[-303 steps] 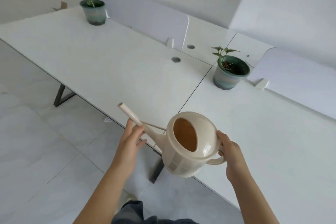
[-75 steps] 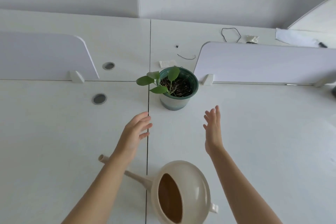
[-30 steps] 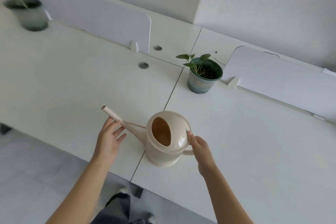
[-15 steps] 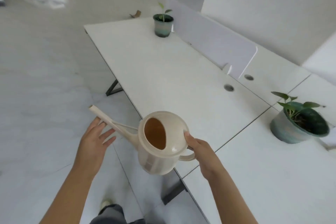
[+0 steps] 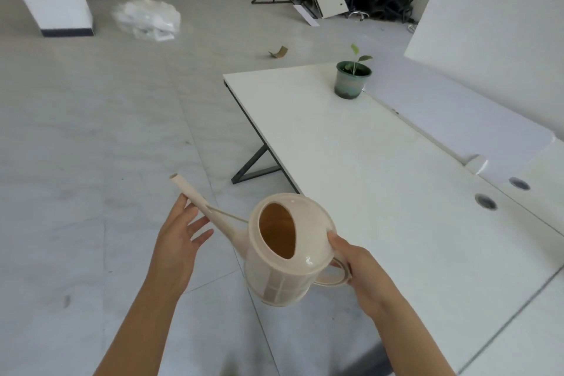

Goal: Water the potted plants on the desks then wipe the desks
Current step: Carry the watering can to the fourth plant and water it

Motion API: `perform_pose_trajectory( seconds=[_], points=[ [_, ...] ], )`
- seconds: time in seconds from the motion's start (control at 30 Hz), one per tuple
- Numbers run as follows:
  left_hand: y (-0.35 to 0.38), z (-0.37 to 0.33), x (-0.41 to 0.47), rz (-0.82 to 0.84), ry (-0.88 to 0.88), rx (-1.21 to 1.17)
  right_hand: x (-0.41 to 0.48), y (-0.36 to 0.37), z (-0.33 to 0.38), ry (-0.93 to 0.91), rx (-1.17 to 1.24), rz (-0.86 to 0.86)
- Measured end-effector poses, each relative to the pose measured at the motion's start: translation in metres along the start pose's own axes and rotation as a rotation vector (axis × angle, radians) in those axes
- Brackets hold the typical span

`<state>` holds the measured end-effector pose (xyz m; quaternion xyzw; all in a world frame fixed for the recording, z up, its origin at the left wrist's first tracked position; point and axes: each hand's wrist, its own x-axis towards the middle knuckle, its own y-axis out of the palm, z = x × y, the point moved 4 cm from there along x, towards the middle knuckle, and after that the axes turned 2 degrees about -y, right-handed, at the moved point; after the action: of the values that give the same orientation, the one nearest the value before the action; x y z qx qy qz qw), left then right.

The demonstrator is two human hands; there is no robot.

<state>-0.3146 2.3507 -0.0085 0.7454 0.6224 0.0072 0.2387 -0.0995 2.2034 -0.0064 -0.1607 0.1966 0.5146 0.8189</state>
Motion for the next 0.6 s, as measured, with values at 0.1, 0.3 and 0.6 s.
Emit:
perform_pose_trajectory(
  seconds=[0.1,0.3,0.6],
  points=[
    [-0.01,-0.015,0.022,0.014,-0.007,0.015,0.016,0.018,0.014,0.003,0.008,-0.038],
    [-0.01,-0.026,0.071,0.03,-0.019,0.01,0.052,0.035,0.045,-0.008,-0.013,-0.079],
    [0.017,-0.047,0.175,0.05,-0.002,0.092,0.158,0.038,0.101,-0.036,-0.017,-0.066]
  ],
)
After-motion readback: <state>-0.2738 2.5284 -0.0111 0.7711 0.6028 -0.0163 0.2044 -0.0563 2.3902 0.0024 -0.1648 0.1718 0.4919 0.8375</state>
